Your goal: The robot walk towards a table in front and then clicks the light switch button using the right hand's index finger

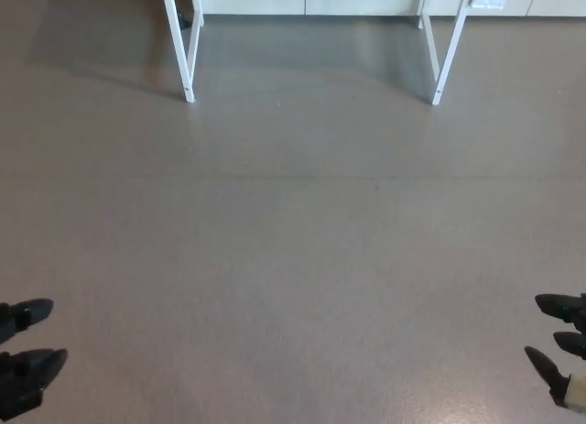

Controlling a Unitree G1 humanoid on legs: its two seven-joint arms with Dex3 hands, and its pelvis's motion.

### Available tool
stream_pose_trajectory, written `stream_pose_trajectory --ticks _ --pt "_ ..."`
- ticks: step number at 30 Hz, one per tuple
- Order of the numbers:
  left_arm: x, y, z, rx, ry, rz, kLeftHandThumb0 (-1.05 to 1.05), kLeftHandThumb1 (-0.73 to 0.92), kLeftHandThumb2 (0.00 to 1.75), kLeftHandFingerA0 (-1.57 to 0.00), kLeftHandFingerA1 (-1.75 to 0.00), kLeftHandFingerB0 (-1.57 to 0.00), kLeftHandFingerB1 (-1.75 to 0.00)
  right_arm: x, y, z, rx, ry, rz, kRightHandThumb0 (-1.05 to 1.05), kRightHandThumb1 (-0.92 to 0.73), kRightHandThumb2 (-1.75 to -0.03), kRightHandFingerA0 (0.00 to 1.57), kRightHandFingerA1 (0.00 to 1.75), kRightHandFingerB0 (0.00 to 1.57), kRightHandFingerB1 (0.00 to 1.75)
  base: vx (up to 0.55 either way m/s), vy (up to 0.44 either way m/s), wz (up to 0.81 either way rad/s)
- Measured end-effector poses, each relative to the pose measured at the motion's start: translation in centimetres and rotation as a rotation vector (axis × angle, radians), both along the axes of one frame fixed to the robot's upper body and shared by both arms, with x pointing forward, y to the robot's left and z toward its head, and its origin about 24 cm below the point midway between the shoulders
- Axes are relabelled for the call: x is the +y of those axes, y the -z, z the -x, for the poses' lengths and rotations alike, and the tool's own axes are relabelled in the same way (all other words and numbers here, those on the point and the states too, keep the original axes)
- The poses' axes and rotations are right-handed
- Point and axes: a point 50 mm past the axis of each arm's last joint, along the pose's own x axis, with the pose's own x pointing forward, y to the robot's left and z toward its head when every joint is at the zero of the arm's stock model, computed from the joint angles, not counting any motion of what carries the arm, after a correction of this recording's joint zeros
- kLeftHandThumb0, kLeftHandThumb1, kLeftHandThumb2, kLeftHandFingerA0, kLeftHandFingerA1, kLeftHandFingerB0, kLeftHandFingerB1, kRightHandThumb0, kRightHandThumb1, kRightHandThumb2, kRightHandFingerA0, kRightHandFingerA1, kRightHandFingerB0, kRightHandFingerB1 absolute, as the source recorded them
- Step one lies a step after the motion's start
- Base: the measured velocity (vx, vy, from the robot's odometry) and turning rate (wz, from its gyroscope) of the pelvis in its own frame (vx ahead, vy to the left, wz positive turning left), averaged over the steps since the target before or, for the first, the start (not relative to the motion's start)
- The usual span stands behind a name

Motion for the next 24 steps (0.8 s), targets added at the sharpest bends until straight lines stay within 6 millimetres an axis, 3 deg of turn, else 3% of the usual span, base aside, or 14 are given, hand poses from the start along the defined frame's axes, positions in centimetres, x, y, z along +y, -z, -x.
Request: stream_pose_trajectory --ticks 1,2,3,4,5,10,17,24 --pt "0.1 0.1 0.2 0.003 -0.001 0.004 -0.21 0.60 0.57 -0.59 -0.49 -0.49 -0.44 0.0 0.1 0.1 0.004 0.003 -0.003 -0.33 -0.47 -0.93 0.24 0.58 0.19 0.54 0.00 0.000 0.00" --pt "0.1 0.2 0.5 0.007 -0.001 0.008 -0.22 0.60 0.57 -0.58 -0.49 -0.49 -0.44 -0.1 0.3 0.4 0.012 0.005 -0.007 -0.42 -0.60 -0.76 0.29 0.57 0.23 0.50 0.00 0.000 0.00" --pt "0.1 0.3 0.7 0.011 0.000 0.011 -0.22 0.60 0.57 -0.57 -0.48 -0.48 -0.43 -0.1 0.4 0.5 0.017 0.006 -0.010 -0.33 -0.46 -0.93 0.24 0.59 0.17 0.54 0.00 0.000 0.00" --pt "0.2 0.4 1.0 0.016 0.000 0.015 -0.22 0.60 0.57 -0.57 -0.48 -0.48 -0.43 -0.1 0.6 0.8 0.025 0.007 -0.013 -0.33 -0.46 -0.93 0.24 0.59 0.17 0.54 0.00 0.000 0.00" --pt "0.2 0.5 1.3 0.021 0.001 0.019 -0.22 0.60 0.57 -0.57 -0.48 -0.48 -0.43 -0.2 0.8 1.1 0.034 0.007 -0.015 -0.42 -0.60 -0.76 0.30 0.58 0.22 0.50 0.00 0.000 0.00" --pt "0.3 1.5 3.3 0.069 0.003 0.033 -0.21 0.56 0.56 -0.54 -0.47 -0.45 -0.42 -0.2 2.0 3.0 0.089 0.004 -0.023 -0.44 -0.61 -0.77 0.26 0.57 0.16 0.47 0.00 0.000 0.00" --pt "0.0 3.4 7.9 0.168 -0.009 0.060 -0.20 0.56 0.56 -0.52 -0.47 -0.43 -0.41 -0.6 4.1 7.5 0.220 0.001 -0.031 -0.42 -0.61 -0.75 0.27 0.57 0.14 0.46 0.06 0.010 0.13" --pt "0.1 4.8 12.0 0.273 -0.032 0.083 -0.24 0.55 0.56 -0.54 -0.46 -0.43 -0.40 -0.7 5.5 10.4 0.310 -0.010 -0.032 -0.45 -0.61 -0.77 0.27 0.58 0.13 0.47 0.05 0.147 -0.09"
